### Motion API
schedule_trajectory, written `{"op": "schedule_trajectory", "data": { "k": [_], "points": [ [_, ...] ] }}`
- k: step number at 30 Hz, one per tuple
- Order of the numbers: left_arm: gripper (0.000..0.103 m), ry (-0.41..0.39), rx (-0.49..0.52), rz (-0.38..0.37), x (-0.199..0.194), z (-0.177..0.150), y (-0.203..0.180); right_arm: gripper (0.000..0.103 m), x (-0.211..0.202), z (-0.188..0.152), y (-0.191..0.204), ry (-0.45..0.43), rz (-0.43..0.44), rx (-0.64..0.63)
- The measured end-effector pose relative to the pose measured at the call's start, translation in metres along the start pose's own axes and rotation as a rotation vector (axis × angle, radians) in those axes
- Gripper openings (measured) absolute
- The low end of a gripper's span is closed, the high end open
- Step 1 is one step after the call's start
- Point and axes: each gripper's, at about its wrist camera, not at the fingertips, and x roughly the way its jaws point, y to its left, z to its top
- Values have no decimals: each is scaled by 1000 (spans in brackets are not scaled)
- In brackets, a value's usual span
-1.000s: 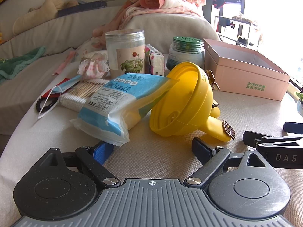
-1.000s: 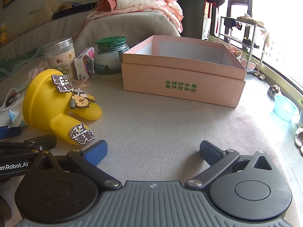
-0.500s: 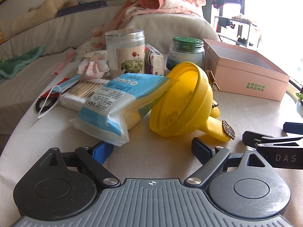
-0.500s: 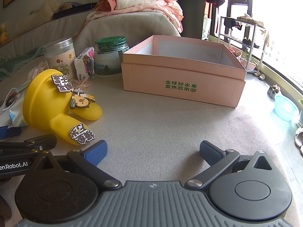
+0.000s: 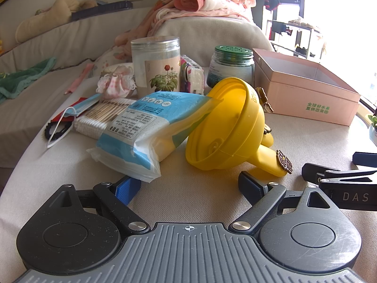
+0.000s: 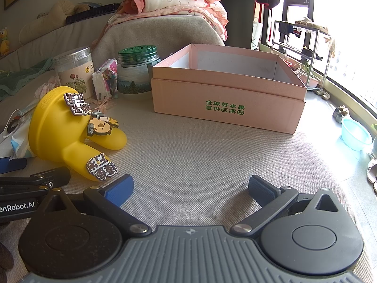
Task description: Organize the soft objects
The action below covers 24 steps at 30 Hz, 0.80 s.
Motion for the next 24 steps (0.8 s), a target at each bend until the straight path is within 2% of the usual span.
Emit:
{"op": "schedule_trajectory", "data": {
  "k": [17, 24],
  "points": [
    [94, -1, 2, 1, -2, 0, -2, 103, 0, 0, 0, 0, -2, 1],
    [93, 0, 8, -23, 0, 0, -1, 103, 0, 1, -1, 1, -1, 0]
  ]
}}
